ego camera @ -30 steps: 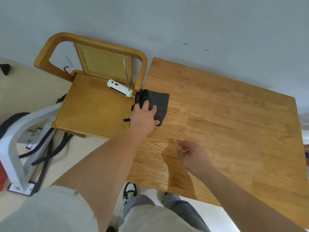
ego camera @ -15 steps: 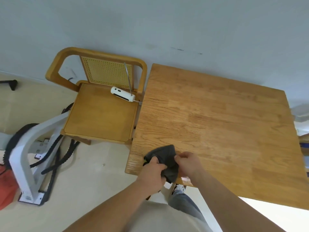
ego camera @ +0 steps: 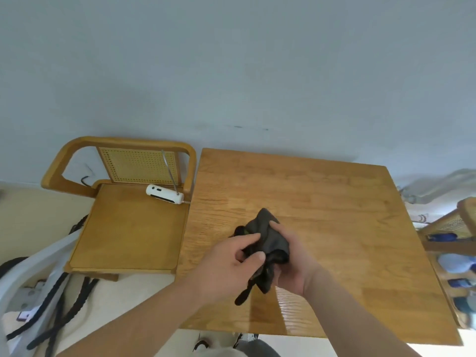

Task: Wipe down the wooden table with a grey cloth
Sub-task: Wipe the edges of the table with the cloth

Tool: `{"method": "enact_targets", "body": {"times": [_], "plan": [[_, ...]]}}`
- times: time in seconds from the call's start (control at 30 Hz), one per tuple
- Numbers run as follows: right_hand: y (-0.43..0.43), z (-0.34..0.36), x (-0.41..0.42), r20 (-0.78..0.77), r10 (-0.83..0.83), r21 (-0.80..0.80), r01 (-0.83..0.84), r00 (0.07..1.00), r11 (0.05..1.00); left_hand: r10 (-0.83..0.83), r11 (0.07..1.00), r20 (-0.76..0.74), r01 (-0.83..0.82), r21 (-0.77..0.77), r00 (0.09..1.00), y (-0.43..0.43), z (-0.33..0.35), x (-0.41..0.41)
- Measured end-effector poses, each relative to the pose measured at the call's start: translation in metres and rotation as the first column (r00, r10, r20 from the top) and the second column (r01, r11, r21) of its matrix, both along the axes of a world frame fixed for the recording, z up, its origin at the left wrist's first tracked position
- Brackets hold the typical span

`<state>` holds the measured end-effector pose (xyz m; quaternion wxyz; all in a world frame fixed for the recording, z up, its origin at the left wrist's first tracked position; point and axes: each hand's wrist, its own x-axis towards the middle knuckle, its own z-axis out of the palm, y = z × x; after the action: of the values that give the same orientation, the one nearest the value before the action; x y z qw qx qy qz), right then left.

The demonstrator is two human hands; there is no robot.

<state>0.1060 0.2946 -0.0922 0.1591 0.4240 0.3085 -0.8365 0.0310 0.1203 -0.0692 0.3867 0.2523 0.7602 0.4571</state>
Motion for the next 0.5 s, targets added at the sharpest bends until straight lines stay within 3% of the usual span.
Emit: {"method": "enact_targets", "body": {"times": [0.03,0.07,0.13,0.17,0.2,0.27,0.4,0.5], "plan": [[0.012,0.005,-0.005,-0.032,0.002,0.018,-0.001,0.999,1.0,-0.031,1.0,-0.127,0.031,0.002,0.991,0.001,0.007,-0.006],[0.023,0.011,-0.01,-0.057,0.01,0.042,-0.008,0.998,0.999,-0.066,0.997,-0.359,0.071,0.002,0.931,0.001,0.01,-0.015],[0.045,0.022,-0.022,-0.099,0.072,0.093,-0.063,0.992,0.994,-0.194,0.977,-0.766,0.187,-0.099,0.613,0.0,0.006,-0.038],[0.054,0.027,-0.029,-0.121,0.124,0.117,-0.109,0.985,0.987,-0.292,0.952,-0.852,0.214,-0.217,0.435,0.002,0.005,-0.05],[0.063,0.033,-0.037,-0.145,0.179,0.127,-0.161,0.973,0.979,-0.363,0.927,-0.877,0.215,-0.306,0.316,0.008,0.006,-0.06],[0.073,0.043,-0.053,-0.208,0.301,0.117,-0.282,0.931,0.952,-0.441,0.892,-0.875,0.203,-0.404,0.198,0.022,0.018,-0.077],[0.073,0.065,-0.084,-0.29,0.561,0.113,-0.554,0.775,0.825,-0.448,0.885,-0.886,0.199,-0.421,0.12,0.051,0.046,-0.101],[0.083,0.076,-0.105,-0.262,0.654,0.178,-0.631,0.709,0.755,-0.49,0.862,-0.867,0.197,-0.466,0.094,0.062,0.062,-0.121]]}}
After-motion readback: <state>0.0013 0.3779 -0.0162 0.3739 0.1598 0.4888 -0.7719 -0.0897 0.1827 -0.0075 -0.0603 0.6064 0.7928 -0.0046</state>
